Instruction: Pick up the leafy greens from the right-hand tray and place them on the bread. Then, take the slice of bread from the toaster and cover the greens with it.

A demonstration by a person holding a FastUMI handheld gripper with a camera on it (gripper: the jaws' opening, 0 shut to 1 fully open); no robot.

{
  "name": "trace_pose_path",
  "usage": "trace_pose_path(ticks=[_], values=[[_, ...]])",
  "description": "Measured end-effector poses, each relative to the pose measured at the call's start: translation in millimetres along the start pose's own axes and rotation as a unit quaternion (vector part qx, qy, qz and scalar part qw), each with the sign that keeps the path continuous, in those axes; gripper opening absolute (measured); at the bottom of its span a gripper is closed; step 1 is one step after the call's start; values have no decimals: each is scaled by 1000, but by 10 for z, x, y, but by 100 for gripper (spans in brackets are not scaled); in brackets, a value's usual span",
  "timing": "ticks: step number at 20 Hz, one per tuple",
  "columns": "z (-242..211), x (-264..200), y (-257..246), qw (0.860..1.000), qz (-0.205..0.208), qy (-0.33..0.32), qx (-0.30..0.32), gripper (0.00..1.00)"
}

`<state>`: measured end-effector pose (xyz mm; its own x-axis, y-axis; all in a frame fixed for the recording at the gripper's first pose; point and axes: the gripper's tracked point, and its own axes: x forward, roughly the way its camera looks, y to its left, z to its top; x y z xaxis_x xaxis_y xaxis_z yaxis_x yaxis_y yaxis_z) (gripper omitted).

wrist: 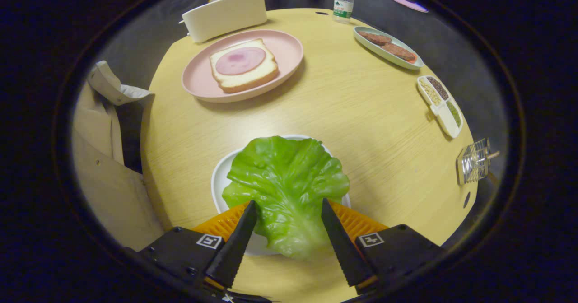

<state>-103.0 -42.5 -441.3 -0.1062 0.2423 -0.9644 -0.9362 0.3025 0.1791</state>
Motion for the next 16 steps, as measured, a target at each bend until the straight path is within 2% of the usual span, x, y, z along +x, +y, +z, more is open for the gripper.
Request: trace_pose_path(ticks=[8,9,13,16], values=[[7,4,9,1000,-4,10,-5,35],[11,4,31,1000,-1,10,-3,35],[26,-2,69,1000,-2,7,-16,5],[15,-58,155,1000,8,4,-12,4]])
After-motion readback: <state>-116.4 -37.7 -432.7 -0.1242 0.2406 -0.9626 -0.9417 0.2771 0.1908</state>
